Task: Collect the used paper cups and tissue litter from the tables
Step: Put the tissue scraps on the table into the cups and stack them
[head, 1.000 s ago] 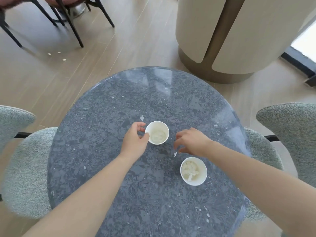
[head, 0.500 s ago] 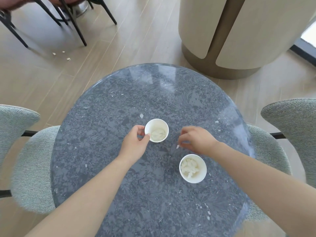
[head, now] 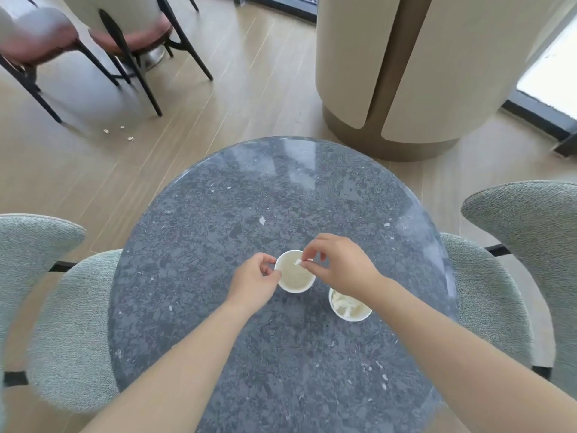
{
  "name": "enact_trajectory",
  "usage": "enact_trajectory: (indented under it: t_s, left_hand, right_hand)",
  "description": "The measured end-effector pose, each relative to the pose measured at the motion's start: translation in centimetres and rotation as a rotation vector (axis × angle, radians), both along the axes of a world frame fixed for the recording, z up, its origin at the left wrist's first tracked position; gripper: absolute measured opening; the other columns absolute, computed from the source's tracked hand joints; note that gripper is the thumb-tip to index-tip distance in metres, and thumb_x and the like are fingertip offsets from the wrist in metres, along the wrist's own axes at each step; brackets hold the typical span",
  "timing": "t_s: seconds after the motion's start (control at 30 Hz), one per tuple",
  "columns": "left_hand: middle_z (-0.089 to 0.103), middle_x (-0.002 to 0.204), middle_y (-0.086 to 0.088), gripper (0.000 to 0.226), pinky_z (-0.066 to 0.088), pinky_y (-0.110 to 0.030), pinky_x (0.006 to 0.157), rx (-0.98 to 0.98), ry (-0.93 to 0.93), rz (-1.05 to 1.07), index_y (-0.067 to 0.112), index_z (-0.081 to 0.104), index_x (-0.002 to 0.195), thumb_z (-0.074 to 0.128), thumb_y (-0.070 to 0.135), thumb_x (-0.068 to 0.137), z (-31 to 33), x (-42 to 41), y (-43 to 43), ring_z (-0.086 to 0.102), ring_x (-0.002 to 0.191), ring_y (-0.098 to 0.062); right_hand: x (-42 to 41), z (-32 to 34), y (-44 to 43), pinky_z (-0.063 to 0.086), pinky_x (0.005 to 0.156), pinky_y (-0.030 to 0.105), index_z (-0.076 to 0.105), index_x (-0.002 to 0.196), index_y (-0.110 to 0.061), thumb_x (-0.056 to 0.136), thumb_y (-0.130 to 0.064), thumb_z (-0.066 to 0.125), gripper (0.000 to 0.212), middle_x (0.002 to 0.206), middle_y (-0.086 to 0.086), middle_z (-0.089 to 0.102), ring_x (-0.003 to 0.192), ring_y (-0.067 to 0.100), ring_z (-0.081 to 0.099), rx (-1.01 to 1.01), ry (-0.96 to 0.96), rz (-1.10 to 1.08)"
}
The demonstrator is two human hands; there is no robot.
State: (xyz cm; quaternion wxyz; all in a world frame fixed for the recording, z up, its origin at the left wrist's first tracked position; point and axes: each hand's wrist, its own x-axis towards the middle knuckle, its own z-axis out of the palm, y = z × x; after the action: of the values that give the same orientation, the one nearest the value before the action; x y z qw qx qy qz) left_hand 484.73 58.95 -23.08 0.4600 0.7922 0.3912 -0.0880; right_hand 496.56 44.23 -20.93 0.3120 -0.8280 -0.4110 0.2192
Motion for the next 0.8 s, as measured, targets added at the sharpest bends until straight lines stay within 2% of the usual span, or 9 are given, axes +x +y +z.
enact_trajectory:
  t_s: [0.23,0.33,0.43,0.53,0.67,0.8]
  left_hand:
    - [0.062,0.074,0.005,0.012,0.041,-0.023,0.06,0.015,0.036,-0.02,0.026,0.057,0.091,0.058,0.019,0.082,0.3,-2.6,-1.4,0.061,0.077,-0.014]
    - [0.062,0.085,0.007,0.018,0.038,-0.023,0.063,0.065,0.049,-0.04,0.025,0.055,0.101,0.059,0.023,0.083,0.4,-3.7,-1.9,0.057,0.082,-0.01]
    - [0.055,0.1,0.007,0.027,0.041,-0.026,0.076,0.141,-0.006,-0.073,0.024,0.051,0.108,0.061,0.022,0.083,0.8,-4.3,-2.3,0.055,0.087,-0.012]
    - [0.05,0.11,0.006,0.031,0.047,-0.032,0.084,0.21,-0.073,-0.174,0.025,0.049,0.11,0.061,0.019,0.082,1.5,-4.6,-2.6,0.056,0.093,-0.013]
    - [0.046,0.121,0.008,0.034,0.047,-0.031,0.085,0.391,-0.141,-0.434,0.025,0.048,0.118,0.058,0.023,0.085,1.9,-5.2,-3.4,0.046,0.112,-0.012]
    - [0.048,0.125,0.008,0.033,0.047,-0.036,0.089,0.436,-0.035,-0.649,0.026,0.048,0.121,0.054,0.027,0.088,1.8,-5.3,-4.7,0.043,0.118,-0.016]
  right_hand:
    - [-2.4,0.2,-1.8,0.044,0.069,0.027,0.068,0.09,-0.026,0.082,-0.03,0.065,0.009,0.084,-0.012,0.055,0.075,0.008,0.049,-0.048,-0.008,-0.062]
    - [-3.3,0.5,-3.0,0.046,0.071,0.029,0.067,0.089,-0.026,0.083,-0.029,0.064,0.007,0.089,-0.008,0.06,0.076,0.009,0.051,-0.055,-0.024,-0.089]
    - [-4.1,0.6,-4.5,0.046,0.074,0.03,0.065,0.092,-0.026,0.085,-0.031,0.062,0.01,0.094,-0.007,0.061,0.079,0.011,0.053,-0.088,-0.046,-0.1]
    - [-5.0,0.5,-6.1,0.044,0.074,0.026,0.063,0.098,-0.028,0.086,-0.036,0.06,0.015,0.097,-0.01,0.059,0.091,0.011,0.053,-0.166,-0.093,-0.089]
    - [-6.0,0.2,-7.4,0.043,0.075,0.028,0.059,0.106,-0.029,0.085,-0.04,0.059,0.024,0.11,-0.011,0.057,0.107,0.013,0.048,-0.266,-0.197,-0.086]
    - [-7.0,-0.3,-8.0,0.043,0.076,0.03,0.057,0.112,-0.026,0.085,-0.037,0.059,0.029,0.114,-0.006,0.054,0.112,0.017,0.045,-0.4,-0.242,-0.062]
